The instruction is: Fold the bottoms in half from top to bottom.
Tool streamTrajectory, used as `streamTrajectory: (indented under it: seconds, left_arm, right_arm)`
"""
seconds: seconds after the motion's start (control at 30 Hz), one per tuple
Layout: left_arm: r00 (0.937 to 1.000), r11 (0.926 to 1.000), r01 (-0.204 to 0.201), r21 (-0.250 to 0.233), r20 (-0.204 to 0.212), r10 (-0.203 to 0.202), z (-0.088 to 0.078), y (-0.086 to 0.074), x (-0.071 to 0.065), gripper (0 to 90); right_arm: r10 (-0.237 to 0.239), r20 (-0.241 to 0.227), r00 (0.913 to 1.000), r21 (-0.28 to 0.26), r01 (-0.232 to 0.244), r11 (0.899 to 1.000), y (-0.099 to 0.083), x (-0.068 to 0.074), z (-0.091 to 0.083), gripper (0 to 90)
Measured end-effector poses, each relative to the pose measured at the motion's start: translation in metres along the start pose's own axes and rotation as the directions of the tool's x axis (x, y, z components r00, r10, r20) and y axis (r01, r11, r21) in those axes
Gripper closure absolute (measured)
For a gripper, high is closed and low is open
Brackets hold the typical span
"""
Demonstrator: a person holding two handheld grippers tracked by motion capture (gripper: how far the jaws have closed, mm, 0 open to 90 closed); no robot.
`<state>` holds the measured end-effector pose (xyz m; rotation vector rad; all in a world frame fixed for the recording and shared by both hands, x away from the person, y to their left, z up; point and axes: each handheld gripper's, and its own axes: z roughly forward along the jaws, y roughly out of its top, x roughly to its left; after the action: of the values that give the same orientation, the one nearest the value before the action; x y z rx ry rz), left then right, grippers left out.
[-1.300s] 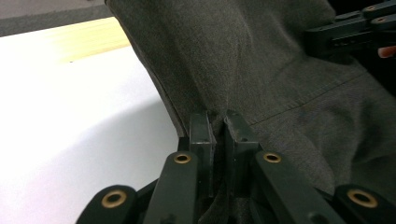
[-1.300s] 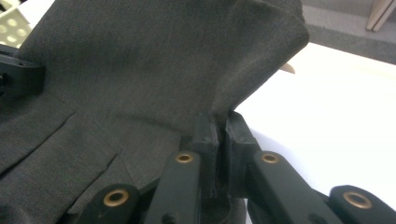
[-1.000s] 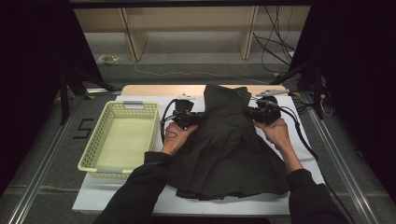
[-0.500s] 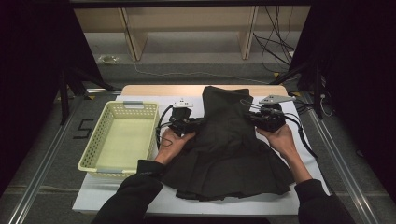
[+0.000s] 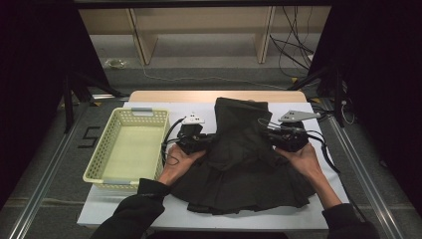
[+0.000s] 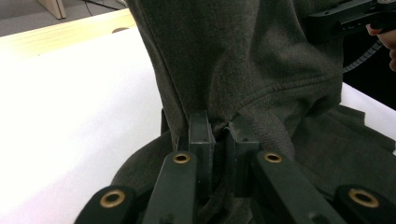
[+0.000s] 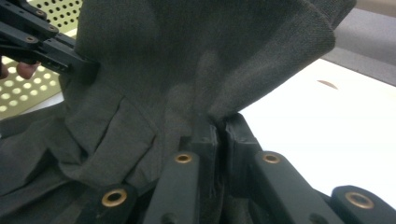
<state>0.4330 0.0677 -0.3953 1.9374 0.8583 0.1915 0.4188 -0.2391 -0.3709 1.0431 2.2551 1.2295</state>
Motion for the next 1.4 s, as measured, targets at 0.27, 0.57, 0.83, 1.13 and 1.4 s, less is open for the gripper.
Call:
streamTrajectory:
  seconds: [0.27,0.57,0.83,1.13,1.4]
  left_arm:
    - [0.9998,0.9999,-0.012,0.008,0.016,0.011,-0.007,-0.007,-0.010,82.2]
    - [0.9997,0.9998,-0.014,0.014,0.019,0.014,-0.016,-0.016,-0.020,82.3]
    - [0.9994,0.9996,-0.024,0.014,0.026,0.024,-0.023,-0.025,-0.027,82.4]
    - [0.9989,0.9994,-0.027,0.023,0.038,0.026,-0.025,-0.031,-0.033,82.3]
    - [0.9981,0.9988,-0.031,0.037,0.055,0.029,-0.027,-0.039,-0.039,82.0]
  right_arm:
    - [-0.005,-0.010,0.9999,0.000,0.005,1.000,-0.009,0.009,-0.011,84.7]
    - [0.005,-0.023,0.9997,-0.007,-0.005,1.000,-0.018,0.019,-0.019,84.8]
    - [0.006,-0.038,0.9993,-0.010,-0.006,1.000,-0.025,0.027,-0.025,84.8]
    - [0.025,-0.048,0.9985,-0.008,-0.026,1.000,-0.033,0.033,-0.031,84.8]
    - [0.028,-0.060,0.9978,-0.003,-0.028,1.000,-0.041,0.039,-0.035,84.3]
